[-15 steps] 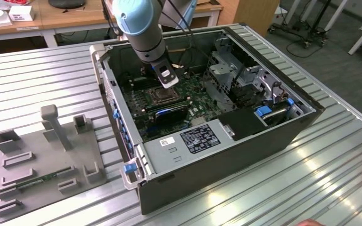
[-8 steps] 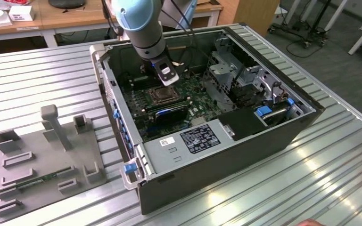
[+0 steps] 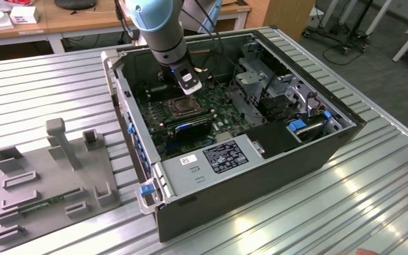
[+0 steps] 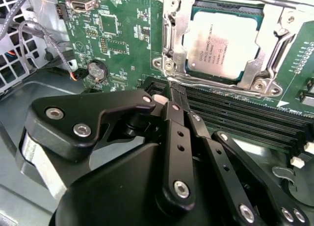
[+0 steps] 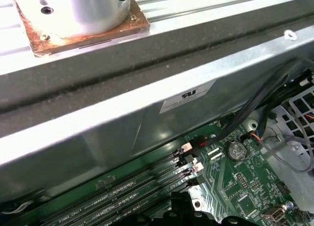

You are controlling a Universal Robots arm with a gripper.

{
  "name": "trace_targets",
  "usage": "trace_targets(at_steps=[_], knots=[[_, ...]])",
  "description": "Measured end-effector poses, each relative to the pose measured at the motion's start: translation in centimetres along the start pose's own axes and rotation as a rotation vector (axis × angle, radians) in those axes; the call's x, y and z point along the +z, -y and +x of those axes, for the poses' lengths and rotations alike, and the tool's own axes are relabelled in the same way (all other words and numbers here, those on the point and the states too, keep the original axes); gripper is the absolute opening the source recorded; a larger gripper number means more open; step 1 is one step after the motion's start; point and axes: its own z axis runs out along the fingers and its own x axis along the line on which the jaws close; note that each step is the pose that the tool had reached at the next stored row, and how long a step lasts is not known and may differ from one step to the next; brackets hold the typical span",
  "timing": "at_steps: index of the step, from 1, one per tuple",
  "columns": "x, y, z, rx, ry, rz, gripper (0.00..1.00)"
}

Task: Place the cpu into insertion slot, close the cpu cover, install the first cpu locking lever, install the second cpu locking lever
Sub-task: 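Install the first cpu locking lever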

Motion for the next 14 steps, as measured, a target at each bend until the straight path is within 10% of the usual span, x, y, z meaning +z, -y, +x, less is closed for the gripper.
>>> trace_targets(at_steps=[3,13,14], knots=[[-0.01,-0.01,-0.01,0.000,-0.0021,0.0017,0.10],[-0.01,0.00,0.00,0.018,-0.1377,0.1274,0.10],[0.00,0.00,0.00,0.018,-0.1433,0.1308,0.10]])
